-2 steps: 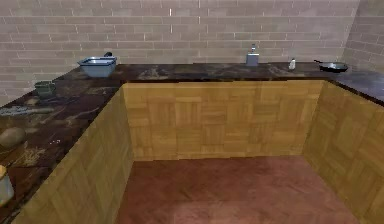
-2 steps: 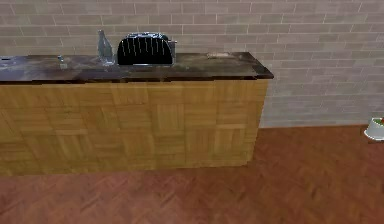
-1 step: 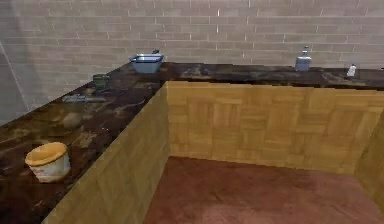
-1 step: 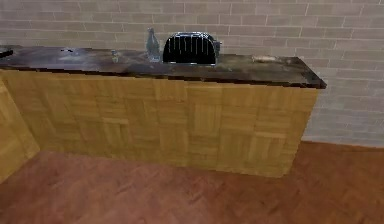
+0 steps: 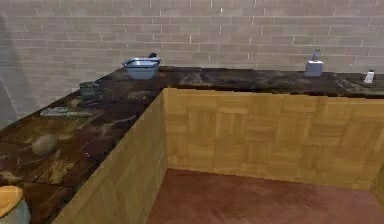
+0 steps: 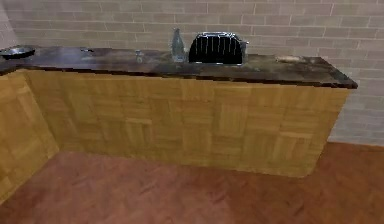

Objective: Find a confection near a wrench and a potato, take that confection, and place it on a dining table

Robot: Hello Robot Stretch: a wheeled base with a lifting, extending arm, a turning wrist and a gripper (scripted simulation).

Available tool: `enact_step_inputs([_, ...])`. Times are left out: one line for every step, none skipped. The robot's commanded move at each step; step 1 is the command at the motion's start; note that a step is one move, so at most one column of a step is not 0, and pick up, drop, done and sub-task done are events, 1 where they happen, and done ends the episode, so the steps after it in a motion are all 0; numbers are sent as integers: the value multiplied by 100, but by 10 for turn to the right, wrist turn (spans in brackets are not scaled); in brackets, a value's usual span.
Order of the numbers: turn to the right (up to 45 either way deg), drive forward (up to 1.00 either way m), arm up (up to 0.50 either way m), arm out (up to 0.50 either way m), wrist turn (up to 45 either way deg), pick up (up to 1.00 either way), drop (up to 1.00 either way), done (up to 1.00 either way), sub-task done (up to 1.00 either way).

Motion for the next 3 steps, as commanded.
enact_step_inputs([450,0,0,0,0,0,0,0,0])
enact_step_inputs([450,0,0,0,0,0,0,0,0])
enact_step_inputs([60,0,0,0,0,0,0,0,0])
